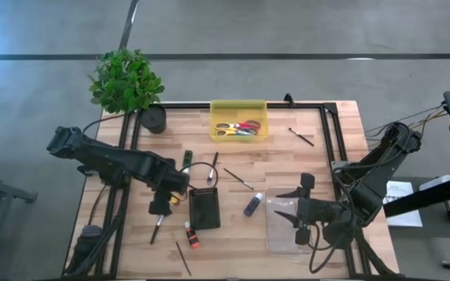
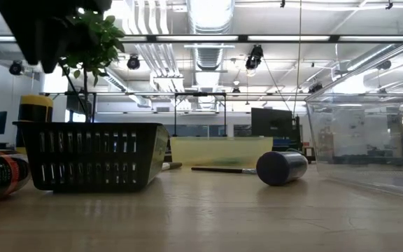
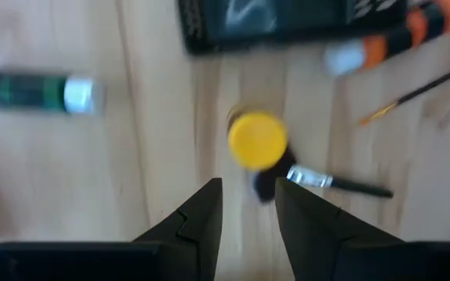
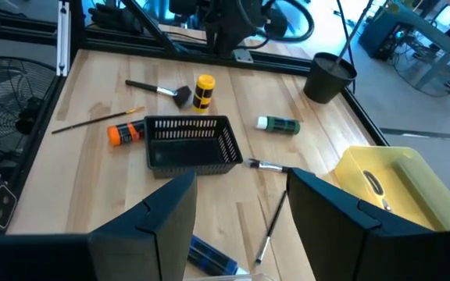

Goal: Pick & Place Paint Supplies
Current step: Put the highlighter brush into the transparent bin

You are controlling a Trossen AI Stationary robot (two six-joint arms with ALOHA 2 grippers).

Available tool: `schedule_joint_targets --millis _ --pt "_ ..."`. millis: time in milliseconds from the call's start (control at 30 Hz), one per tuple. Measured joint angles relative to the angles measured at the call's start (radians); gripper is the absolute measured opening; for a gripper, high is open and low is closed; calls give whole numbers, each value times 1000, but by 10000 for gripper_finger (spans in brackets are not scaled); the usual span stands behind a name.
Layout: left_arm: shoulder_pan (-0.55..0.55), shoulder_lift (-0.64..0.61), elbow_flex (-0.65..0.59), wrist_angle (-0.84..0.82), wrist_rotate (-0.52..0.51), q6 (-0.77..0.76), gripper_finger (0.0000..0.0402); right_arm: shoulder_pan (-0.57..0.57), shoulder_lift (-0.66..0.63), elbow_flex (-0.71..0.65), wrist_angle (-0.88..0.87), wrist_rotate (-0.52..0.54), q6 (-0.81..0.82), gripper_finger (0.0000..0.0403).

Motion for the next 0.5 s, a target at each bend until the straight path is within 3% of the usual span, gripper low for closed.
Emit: schedule_joint_targets --millis 233,400,500 --pt "-3 0 12 39 -3 64 129 0 0 0 0 -3 4 198" --pt "-15 0 12 31 190 2 129 0 0 -14 -1 -10 15 198" --pt "-46 0 12 13 246 -81 129 0 0 -27 0 -11 16 198"
